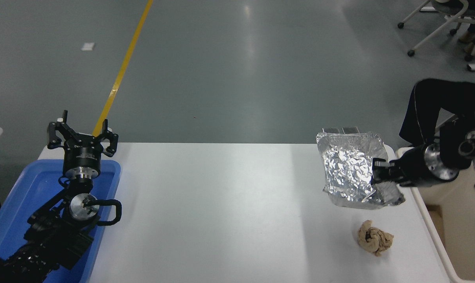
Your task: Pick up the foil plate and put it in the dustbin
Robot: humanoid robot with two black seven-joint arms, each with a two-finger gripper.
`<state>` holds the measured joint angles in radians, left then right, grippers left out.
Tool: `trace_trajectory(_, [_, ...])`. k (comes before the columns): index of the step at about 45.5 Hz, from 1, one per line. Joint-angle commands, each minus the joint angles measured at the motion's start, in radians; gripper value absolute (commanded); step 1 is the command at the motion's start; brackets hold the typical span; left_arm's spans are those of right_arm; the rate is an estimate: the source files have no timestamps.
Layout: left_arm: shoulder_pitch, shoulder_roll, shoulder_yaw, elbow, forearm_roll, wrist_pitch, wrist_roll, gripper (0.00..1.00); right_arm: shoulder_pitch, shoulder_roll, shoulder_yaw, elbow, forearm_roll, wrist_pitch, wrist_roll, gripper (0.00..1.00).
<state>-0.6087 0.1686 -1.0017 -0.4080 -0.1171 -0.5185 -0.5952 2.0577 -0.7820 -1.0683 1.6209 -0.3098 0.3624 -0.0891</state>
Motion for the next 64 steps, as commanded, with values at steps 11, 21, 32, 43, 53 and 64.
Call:
trace_trajectory(11, [0.000, 0.000, 0.000, 0.000, 0.000, 0.000, 0.000, 0.99, 0.456, -0.118, -0.096, 0.056, 0.000, 0.306, 0.000, 0.00])
trace_trajectory(21, [0.000, 0.000, 0.000, 0.000, 0.000, 0.000, 0.000, 0.99, 0.495, -0.111, -0.094, 0.048, -0.002, 0.329, 0.000, 0.00])
trace_trajectory(32, [0.000, 0.000, 0.000, 0.000, 0.000, 0.000, 0.000, 0.99, 0.389, -0.109, -0.090, -0.028, -0.022, 0.316, 0.000, 0.00])
trace_trajectory(43, [0.000, 0.000, 0.000, 0.000, 0.000, 0.000, 0.000, 0.99, -0.052, -0.091, 0.040, -0.505, -0.026, 0.296, 0.006, 0.00])
trace_trajectory(53, [0.000, 0.000, 0.000, 0.000, 0.000, 0.000, 0.000, 0.99, -0.520, -0.017, 0.352, -0.929, -0.028, 0.290, 0.006, 0.00])
trace_trajectory(64, [0.000, 0.000, 0.000, 0.000, 0.000, 0.000, 0.000, 0.99, -0.847, 0.205, 0.502, -1.381, -0.008, 0.277, 0.009, 0.00])
